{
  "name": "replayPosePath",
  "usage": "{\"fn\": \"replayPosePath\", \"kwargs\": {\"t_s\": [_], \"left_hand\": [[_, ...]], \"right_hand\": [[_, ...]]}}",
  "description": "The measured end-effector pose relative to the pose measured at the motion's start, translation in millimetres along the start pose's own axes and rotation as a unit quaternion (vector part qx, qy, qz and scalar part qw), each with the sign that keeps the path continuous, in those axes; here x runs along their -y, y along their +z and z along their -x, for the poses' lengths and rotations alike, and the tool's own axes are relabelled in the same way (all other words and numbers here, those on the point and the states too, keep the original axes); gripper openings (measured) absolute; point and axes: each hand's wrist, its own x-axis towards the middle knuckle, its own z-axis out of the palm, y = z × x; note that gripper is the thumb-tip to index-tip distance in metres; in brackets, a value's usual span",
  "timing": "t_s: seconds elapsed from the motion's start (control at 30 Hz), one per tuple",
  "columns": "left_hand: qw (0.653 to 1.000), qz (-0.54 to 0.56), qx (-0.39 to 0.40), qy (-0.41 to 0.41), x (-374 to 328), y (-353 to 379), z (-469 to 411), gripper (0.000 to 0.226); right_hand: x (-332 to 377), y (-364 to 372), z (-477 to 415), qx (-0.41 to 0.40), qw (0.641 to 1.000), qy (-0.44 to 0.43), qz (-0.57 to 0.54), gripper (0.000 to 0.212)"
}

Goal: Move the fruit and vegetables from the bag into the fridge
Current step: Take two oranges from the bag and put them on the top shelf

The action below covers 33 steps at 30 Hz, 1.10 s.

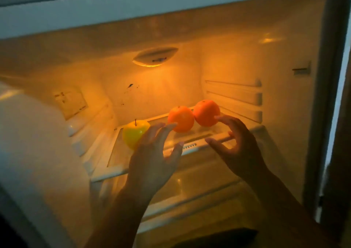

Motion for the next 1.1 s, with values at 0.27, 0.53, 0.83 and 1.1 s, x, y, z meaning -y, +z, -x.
{"fn": "replayPosePath", "kwargs": {"t_s": [0.27, 0.53, 0.83, 1.1], "left_hand": [[0.996, 0.078, 0.038, -0.025, -10.3, -5.9, 96.3, 0.05], [0.978, 0.089, 0.176, -0.066, -4.7, -31.6, 210.4, 0.051], [0.931, 0.209, 0.294, -0.048, -59.6, -39.8, 309.0, 0.046], [0.866, 0.301, 0.4, -0.017, -142.3, -24.6, 348.4, 0.048]], "right_hand": [[33.8, -12.9, 86.3, 0.151, 0.987, 0.01, 0.049, 0.061], [80.6, -31.6, 204.9, 0.294, 0.947, 0.107, 0.073, 0.061], [157.3, -113.5, 324.5, 0.335, 0.899, 0.231, 0.16, 0.06], [213.5, -217.5, 373.3, 0.261, 0.86, 0.362, 0.249, 0.055]]}}
